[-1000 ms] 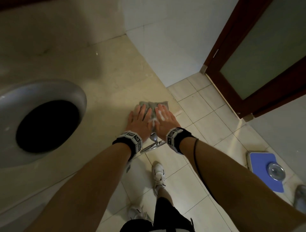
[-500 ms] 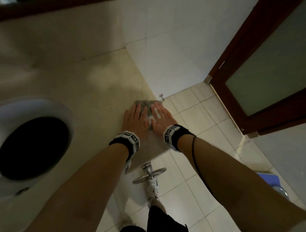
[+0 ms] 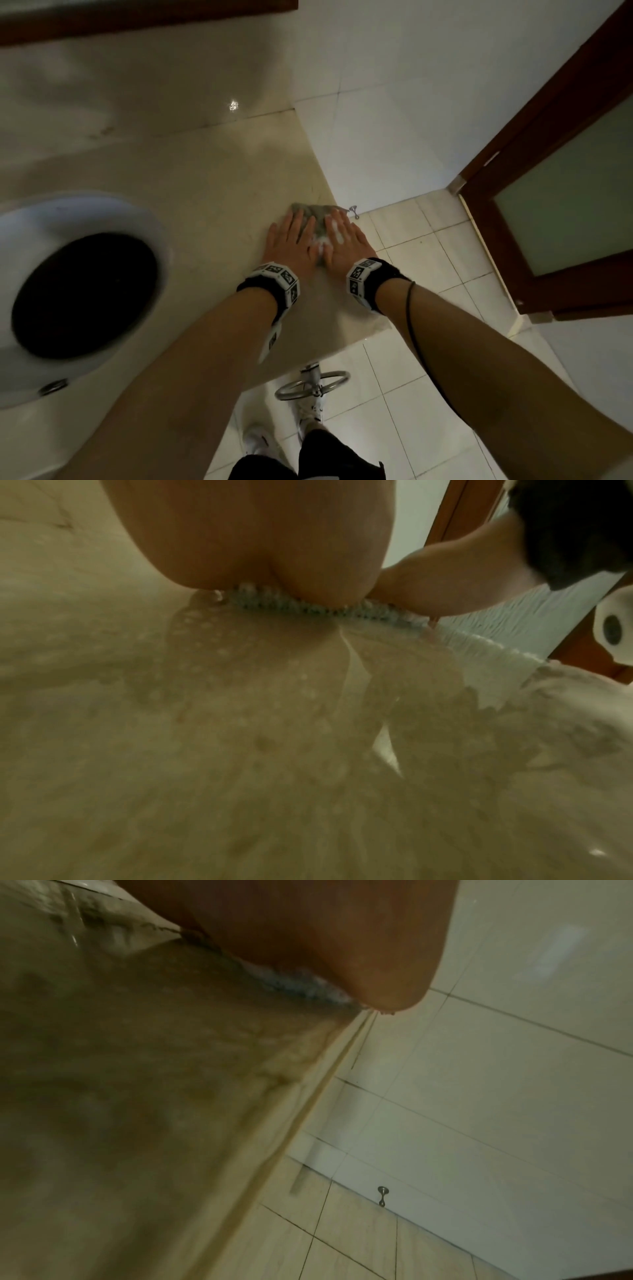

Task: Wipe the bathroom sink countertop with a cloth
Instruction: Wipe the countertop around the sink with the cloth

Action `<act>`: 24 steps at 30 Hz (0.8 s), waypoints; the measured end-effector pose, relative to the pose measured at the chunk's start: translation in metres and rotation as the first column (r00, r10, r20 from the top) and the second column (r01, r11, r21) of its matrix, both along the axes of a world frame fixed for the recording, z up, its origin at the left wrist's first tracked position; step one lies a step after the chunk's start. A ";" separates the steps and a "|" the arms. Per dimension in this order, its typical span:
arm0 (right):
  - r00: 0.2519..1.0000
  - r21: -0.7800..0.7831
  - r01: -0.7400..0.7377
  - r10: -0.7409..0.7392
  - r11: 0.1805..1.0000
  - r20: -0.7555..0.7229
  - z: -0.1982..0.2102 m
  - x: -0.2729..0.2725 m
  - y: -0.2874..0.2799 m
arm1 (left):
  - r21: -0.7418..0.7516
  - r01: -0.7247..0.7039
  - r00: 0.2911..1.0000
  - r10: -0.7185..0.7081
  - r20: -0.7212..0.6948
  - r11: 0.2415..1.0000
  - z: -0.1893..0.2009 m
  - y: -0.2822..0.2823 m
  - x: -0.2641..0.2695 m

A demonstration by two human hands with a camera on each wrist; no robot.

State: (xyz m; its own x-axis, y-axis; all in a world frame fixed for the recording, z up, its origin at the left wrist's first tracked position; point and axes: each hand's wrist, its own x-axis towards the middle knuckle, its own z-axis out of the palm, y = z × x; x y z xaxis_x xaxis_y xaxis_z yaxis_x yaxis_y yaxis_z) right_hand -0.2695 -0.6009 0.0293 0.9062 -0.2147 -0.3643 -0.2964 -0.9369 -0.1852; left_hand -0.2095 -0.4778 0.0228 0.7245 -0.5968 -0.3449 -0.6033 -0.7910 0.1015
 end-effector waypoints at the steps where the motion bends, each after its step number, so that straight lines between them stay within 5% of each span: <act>1: 1.000 0.003 0.003 -0.003 1.000 -0.004 0.002 -0.001 0.002 | 0.001 -0.003 1.000 0.003 -0.004 1.000 0.001 0.002 -0.001; 13: 0.996 -0.135 -0.071 0.062 0.988 -0.070 0.007 -0.045 0.070 | 0.003 0.035 0.996 -0.035 -0.088 0.999 0.006 0.066 -0.036; 24: 0.987 -0.060 -0.160 0.158 0.985 -0.042 0.008 -0.012 0.151 | 0.007 -0.048 0.998 0.048 -0.028 0.999 0.001 0.160 -0.017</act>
